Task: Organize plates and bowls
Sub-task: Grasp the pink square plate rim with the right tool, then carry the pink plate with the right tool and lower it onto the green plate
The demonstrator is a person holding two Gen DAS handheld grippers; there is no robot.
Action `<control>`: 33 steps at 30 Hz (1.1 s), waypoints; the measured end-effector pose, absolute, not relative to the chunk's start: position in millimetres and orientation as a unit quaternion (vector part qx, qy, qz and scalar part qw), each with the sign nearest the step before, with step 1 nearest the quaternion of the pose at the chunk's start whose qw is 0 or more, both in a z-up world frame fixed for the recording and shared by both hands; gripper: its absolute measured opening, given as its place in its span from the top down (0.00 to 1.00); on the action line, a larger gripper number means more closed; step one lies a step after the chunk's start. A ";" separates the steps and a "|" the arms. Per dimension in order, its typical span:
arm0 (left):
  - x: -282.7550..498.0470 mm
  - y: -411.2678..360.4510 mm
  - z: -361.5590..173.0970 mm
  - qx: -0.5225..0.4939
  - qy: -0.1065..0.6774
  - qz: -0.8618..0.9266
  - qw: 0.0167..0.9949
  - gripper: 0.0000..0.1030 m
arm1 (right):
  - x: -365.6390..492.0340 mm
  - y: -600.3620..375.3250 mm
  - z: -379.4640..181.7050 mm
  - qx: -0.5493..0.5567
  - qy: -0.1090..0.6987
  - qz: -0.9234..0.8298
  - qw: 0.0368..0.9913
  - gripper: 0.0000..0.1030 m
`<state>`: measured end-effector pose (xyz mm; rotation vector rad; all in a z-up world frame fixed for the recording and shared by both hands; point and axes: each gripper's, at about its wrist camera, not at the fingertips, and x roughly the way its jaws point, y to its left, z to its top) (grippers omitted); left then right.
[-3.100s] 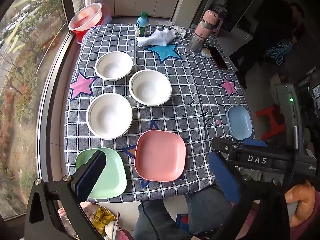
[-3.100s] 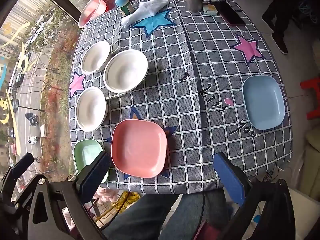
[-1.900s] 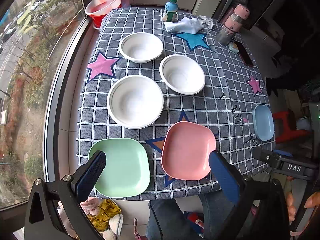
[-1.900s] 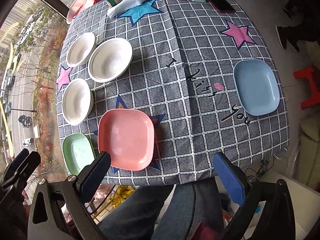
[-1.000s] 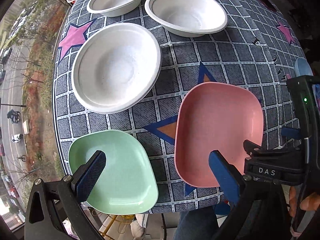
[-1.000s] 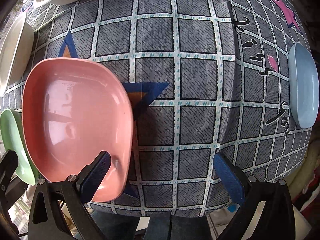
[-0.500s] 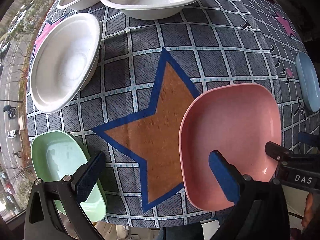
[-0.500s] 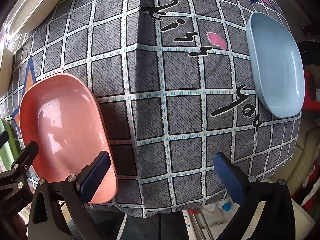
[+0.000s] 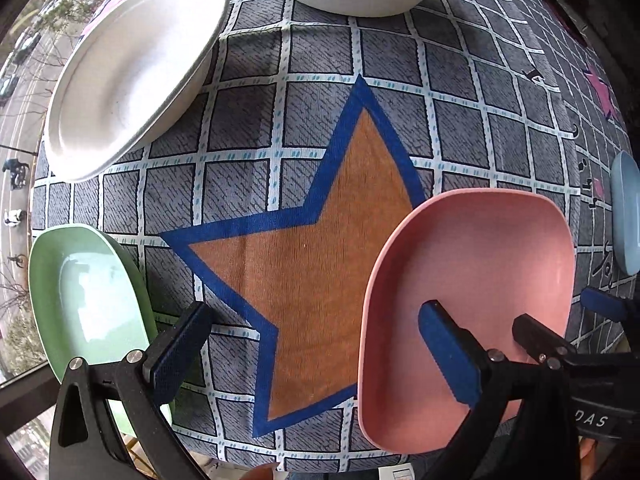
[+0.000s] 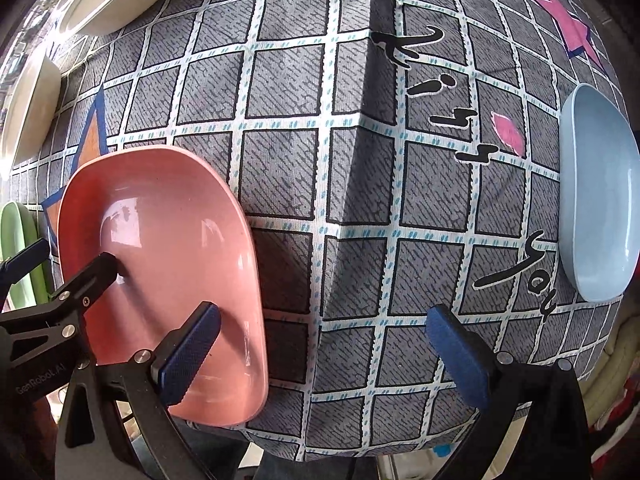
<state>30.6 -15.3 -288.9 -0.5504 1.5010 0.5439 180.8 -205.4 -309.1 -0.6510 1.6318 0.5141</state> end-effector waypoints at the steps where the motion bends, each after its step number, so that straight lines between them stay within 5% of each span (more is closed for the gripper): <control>1: 27.4 -10.6 -290.1 -0.256 0.662 0.242 0.662 0.00 | 177.6 -211.8 -304.5 -0.281 0.706 0.225 0.609 0.00; 16: 38.0 -38.6 -259.8 -0.275 0.694 0.202 0.634 0.03 | 160.9 -233.5 -292.5 -0.290 0.712 0.236 0.595 0.02; 18: 44.7 -49.3 -253.3 -0.259 0.696 0.189 0.643 0.14 | 151.3 -229.4 -287.3 -0.299 0.707 0.248 0.591 0.16; 23: 71.4 -73.2 -241.5 -0.219 0.706 0.146 0.657 0.45 | 125.3 -217.1 -272.4 -0.313 0.696 0.280 0.583 0.75; 33: 91.2 -75.1 -244.2 -0.190 0.726 0.121 0.650 0.46 | 116.3 -218.6 -276.2 -0.272 0.744 0.260 0.552 0.77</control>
